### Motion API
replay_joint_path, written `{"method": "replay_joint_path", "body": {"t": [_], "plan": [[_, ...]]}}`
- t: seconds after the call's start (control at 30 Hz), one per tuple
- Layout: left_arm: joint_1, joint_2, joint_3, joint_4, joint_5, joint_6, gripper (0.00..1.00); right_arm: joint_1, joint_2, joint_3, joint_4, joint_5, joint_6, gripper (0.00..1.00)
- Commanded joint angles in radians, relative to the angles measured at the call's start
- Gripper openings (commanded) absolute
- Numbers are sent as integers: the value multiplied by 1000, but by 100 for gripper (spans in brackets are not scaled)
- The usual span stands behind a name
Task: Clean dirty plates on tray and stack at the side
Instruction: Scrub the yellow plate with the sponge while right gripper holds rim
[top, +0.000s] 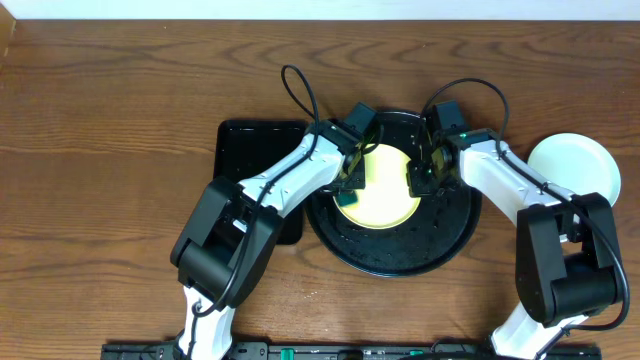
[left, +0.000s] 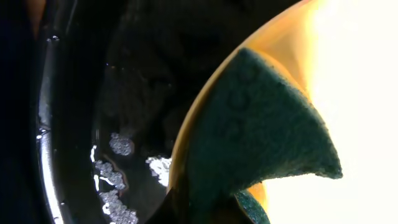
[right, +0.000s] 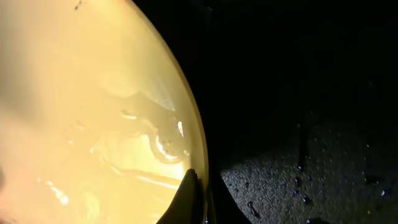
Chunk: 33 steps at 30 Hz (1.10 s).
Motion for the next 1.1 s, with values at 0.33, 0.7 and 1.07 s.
{"method": "replay_joint_path", "body": {"t": [0.33, 0.7, 1.07], "plan": [[-35, 59, -23, 287, 473, -88, 9, 2, 29, -25, -10, 37, -19, 1], [-56, 59, -23, 287, 478, -119, 8, 2, 29, -25, -13, 37, -19, 1], [21, 59, -23, 21, -172, -45, 7, 2, 29, -25, -13, 37, -19, 1]]}}
